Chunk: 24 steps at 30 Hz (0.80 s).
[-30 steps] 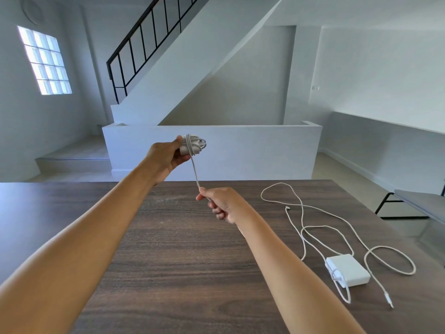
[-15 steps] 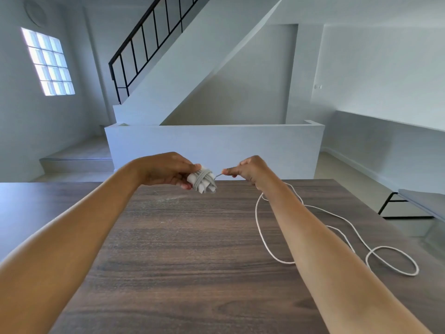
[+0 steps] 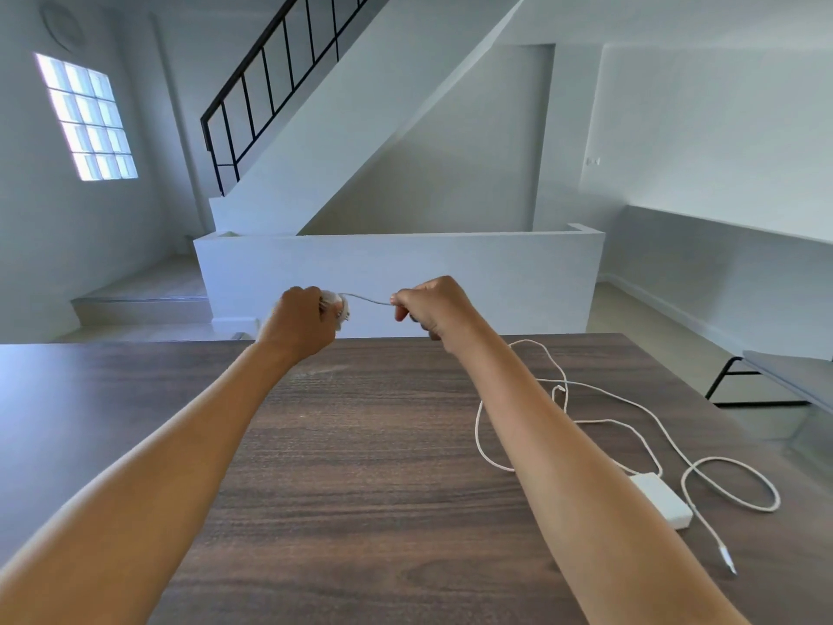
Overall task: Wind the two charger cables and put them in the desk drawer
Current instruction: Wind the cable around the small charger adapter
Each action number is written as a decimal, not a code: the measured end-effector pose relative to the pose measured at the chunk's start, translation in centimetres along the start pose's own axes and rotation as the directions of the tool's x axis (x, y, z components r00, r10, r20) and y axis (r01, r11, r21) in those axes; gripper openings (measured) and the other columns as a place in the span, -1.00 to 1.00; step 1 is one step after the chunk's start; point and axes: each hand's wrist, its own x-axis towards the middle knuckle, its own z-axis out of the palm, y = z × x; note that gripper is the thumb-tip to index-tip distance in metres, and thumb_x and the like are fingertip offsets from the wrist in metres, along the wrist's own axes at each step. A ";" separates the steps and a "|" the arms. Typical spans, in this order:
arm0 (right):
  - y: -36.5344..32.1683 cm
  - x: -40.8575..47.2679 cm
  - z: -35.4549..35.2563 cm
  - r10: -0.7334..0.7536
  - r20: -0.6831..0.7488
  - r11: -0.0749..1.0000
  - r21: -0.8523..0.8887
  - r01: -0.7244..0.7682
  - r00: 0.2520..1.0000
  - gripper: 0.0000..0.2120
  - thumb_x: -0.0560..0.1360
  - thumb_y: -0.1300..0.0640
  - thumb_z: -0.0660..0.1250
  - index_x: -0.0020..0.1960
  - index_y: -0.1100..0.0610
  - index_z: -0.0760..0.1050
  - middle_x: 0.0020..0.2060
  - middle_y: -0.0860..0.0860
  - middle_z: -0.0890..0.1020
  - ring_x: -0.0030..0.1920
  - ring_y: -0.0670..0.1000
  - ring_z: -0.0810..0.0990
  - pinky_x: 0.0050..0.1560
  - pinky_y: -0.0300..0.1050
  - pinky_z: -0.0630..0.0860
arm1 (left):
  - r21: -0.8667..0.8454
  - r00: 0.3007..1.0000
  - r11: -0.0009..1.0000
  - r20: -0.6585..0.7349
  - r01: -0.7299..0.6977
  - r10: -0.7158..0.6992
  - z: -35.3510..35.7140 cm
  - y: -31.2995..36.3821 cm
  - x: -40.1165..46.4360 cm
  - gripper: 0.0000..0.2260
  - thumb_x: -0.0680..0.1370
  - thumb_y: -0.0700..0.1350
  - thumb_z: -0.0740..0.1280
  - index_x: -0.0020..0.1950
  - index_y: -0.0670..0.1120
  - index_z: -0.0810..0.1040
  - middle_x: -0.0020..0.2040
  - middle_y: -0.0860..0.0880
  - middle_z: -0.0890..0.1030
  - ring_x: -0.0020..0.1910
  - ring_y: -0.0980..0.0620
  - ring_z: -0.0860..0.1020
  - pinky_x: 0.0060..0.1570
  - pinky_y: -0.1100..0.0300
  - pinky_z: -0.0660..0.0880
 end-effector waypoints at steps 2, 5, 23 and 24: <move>-0.1 -0.7 0.9 0.038 0.056 0.997 0.061 -0.041 0.998 -0.72 0.49 0.14 0.31 -0.39 0.15 0.54 -0.54 -0.06 0.40 -0.50 -0.06 0.30 -0.47 -0.22 0.24 | -0.035 0.987 0.995 -0.128 0.095 -0.099 0.5 0.3 -0.2 -0.75 0.58 -0.06 0.17 -0.19 -0.16 0.51 -0.18 -0.16 0.58 -0.20 -0.15 0.52 -0.15 0.08 0.48; 0.5 -1.1 2.4 0.121 0.198 0.975 0.158 -0.154 0.973 -0.74 0.52 0.12 0.28 -0.30 0.18 0.57 -0.50 -0.02 0.33 -0.53 -0.07 0.21 -0.55 -0.25 0.15 | -0.129 0.957 0.967 -0.165 0.219 -0.238 0.1 1.5 0.0 -0.70 0.60 -0.03 0.18 -0.19 -0.23 0.47 -0.28 -0.15 0.51 -0.32 -0.08 0.44 -0.34 0.15 0.33; 6.9 1.1 2.6 0.231 0.247 0.943 0.179 -0.279 0.941 -0.66 0.45 -0.13 0.40 -0.28 0.14 0.53 -0.54 -0.04 0.21 -0.56 -0.10 0.12 -0.60 -0.29 0.09 | -0.847 0.870 0.199 0.478 0.494 -0.123 -3.2 3.3 0.8 -0.80 0.59 -0.09 0.26 -0.05 -0.21 0.56 -0.29 -0.09 0.59 -0.41 0.10 0.55 -0.41 0.35 0.53; 6.9 1.4 2.2 0.243 0.230 0.943 0.170 -0.285 0.942 -0.65 0.43 -0.13 0.42 -0.28 0.15 0.52 -0.56 -0.05 0.22 -0.57 -0.10 0.11 -0.60 -0.29 0.09 | -0.832 0.865 0.245 0.494 0.499 -0.084 -3.3 3.2 0.8 -0.79 0.58 -0.07 0.27 -0.07 -0.21 0.56 -0.29 -0.08 0.57 -0.41 0.10 0.54 -0.41 0.36 0.52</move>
